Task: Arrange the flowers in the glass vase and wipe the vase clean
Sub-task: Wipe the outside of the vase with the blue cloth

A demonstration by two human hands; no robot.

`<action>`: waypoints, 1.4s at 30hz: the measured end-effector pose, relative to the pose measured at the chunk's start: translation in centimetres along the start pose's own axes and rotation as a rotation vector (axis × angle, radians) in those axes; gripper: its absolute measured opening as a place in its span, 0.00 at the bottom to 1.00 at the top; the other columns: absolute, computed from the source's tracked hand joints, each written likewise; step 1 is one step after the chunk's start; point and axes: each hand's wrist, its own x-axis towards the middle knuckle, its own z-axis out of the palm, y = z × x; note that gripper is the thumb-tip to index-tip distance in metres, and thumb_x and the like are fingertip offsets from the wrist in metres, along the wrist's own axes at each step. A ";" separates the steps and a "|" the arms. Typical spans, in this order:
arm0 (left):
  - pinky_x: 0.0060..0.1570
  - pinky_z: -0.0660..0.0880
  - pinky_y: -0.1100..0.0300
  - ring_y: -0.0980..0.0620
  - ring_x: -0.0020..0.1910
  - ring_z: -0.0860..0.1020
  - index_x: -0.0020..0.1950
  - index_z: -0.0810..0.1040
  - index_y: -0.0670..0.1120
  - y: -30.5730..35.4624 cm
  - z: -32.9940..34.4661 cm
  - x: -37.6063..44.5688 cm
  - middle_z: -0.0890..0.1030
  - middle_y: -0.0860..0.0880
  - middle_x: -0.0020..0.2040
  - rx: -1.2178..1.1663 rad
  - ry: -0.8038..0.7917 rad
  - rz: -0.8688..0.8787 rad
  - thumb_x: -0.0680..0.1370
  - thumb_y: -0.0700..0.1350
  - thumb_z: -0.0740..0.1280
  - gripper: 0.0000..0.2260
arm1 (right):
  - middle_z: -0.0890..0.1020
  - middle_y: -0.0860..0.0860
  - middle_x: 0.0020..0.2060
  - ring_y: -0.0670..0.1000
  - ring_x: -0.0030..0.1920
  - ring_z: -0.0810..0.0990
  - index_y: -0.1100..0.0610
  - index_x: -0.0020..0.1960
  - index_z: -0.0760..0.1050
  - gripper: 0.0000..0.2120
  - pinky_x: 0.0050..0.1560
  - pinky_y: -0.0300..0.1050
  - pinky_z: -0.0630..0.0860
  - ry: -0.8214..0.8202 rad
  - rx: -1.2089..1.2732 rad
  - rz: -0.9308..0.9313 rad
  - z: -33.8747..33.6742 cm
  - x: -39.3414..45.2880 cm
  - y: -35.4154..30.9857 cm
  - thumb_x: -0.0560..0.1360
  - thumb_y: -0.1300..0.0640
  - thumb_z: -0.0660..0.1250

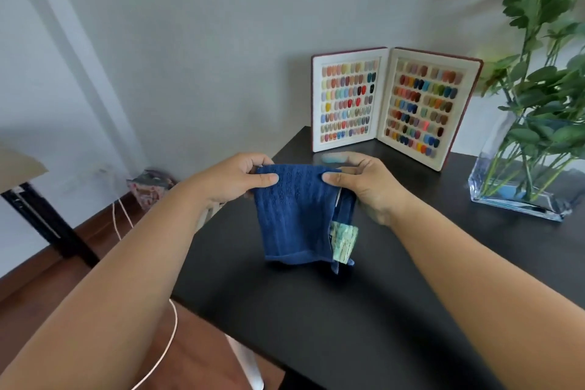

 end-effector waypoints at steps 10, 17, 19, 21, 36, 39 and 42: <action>0.38 0.75 0.61 0.55 0.36 0.80 0.40 0.80 0.58 -0.9 -3.1 -1.9 0.84 0.56 0.38 0.333 0.386 0.232 0.71 0.41 0.74 0.10 | 0.83 0.43 0.46 0.43 0.45 0.82 0.45 0.51 0.80 0.15 0.49 0.37 0.80 0.118 -0.593 -0.360 5.0 0.9 -1.4 0.72 0.64 0.70; 0.51 0.75 0.64 0.63 0.47 0.81 0.41 0.85 0.45 -7.3 -1.3 -10.2 0.85 0.56 0.44 0.575 0.181 0.214 0.65 0.27 0.69 0.15 | 0.84 0.45 0.49 0.44 0.49 0.80 0.52 0.54 0.81 0.13 0.55 0.37 0.75 -0.230 -0.905 -0.514 10.2 -5.2 7.6 0.73 0.64 0.70; 0.51 0.75 0.64 0.63 0.47 0.81 0.41 0.86 0.46 -8.3 -1.0 -11.9 0.85 0.55 0.45 0.596 0.142 0.195 0.65 0.27 0.68 0.16 | 0.84 0.46 0.49 0.46 0.50 0.80 0.52 0.56 0.80 0.13 0.54 0.42 0.77 -0.313 -0.910 -0.533 10.8 -6.3 9.1 0.74 0.64 0.68; 0.50 0.74 0.68 0.64 0.47 0.80 0.40 0.86 0.47 -8.9 -0.9 -13.0 0.84 0.54 0.45 0.603 0.134 0.191 0.64 0.26 0.67 0.18 | 0.84 0.47 0.50 0.47 0.50 0.79 0.52 0.58 0.79 0.13 0.53 0.43 0.76 -0.379 -0.895 -0.560 11.0 -6.8 9.5 0.75 0.62 0.68; 0.74 0.46 0.51 0.58 0.77 0.47 0.79 0.52 0.52 -10.4 3.6 -9.8 0.50 0.58 0.79 0.806 0.052 -0.016 0.81 0.61 0.50 0.28 | 0.43 0.48 0.77 0.51 0.76 0.41 0.48 0.77 0.42 0.38 0.74 0.55 0.42 -0.176 -1.453 -0.049 9.5 -4.6 11.2 0.72 0.30 0.35; 0.74 0.43 0.47 0.59 0.77 0.42 0.79 0.46 0.53 -10.4 3.6 -9.9 0.44 0.59 0.79 0.857 -0.005 -0.058 0.80 0.64 0.47 0.30 | 0.42 0.47 0.77 0.51 0.76 0.40 0.48 0.76 0.42 0.38 0.74 0.56 0.42 -0.187 -1.468 -0.035 9.5 -4.7 11.1 0.72 0.30 0.35; 0.74 0.41 0.46 0.57 0.77 0.42 0.79 0.46 0.52 -9.7 3.6 -9.7 0.44 0.58 0.79 0.838 0.001 -0.097 0.80 0.63 0.48 0.31 | 0.42 0.46 0.77 0.49 0.75 0.37 0.48 0.77 0.43 0.35 0.74 0.57 0.39 -0.183 -1.323 -0.085 9.6 -5.2 10.3 0.75 0.32 0.41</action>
